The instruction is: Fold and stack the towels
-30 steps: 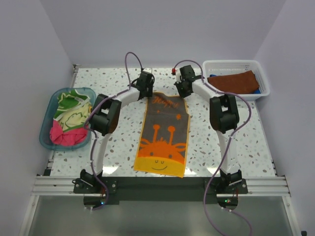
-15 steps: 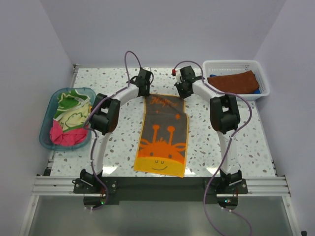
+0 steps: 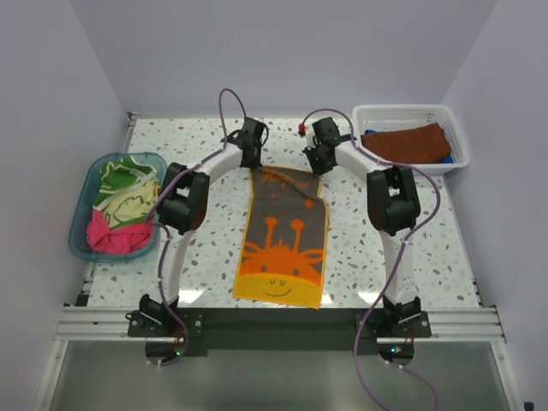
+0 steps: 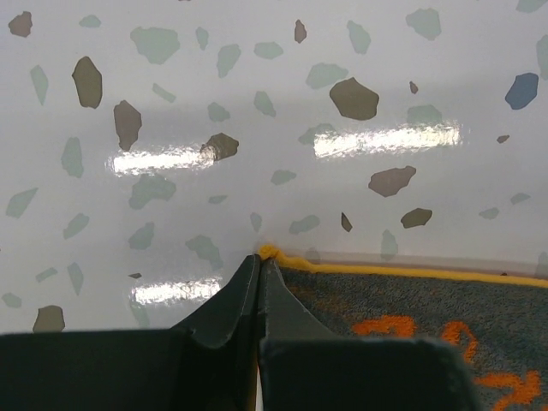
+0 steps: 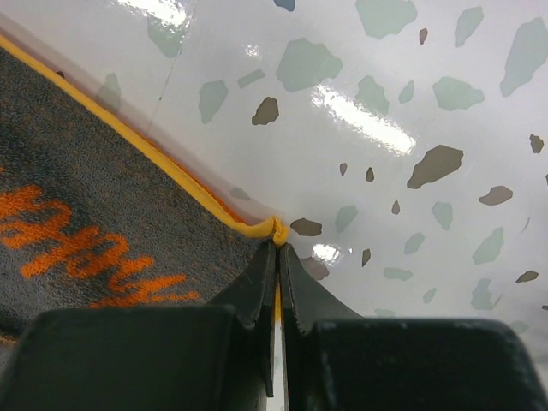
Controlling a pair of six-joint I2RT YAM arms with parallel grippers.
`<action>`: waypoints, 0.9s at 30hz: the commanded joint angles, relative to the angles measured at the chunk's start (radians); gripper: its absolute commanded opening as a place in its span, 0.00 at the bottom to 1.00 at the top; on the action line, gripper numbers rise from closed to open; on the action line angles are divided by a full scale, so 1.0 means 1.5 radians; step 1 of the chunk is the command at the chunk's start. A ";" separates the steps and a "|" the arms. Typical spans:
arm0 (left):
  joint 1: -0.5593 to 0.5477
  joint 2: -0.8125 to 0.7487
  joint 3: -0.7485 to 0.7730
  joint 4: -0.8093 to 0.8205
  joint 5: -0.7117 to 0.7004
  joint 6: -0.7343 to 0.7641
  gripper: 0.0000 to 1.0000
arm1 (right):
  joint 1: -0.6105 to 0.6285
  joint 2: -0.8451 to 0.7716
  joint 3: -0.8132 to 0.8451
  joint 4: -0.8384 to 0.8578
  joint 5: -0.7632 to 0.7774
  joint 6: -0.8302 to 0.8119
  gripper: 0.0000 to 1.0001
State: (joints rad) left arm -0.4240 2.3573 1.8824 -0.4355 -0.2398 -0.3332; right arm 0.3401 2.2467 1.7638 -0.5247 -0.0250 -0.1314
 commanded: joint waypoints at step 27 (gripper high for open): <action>0.122 -0.144 -0.041 0.236 0.260 0.097 0.00 | -0.018 -0.012 0.218 0.033 0.072 -0.034 0.00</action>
State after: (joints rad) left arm -0.2523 2.2635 1.8858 -0.2070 0.1093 -0.2390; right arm 0.3271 2.2974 2.1288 -0.5083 0.0544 -0.1604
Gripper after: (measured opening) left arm 0.018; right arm 0.017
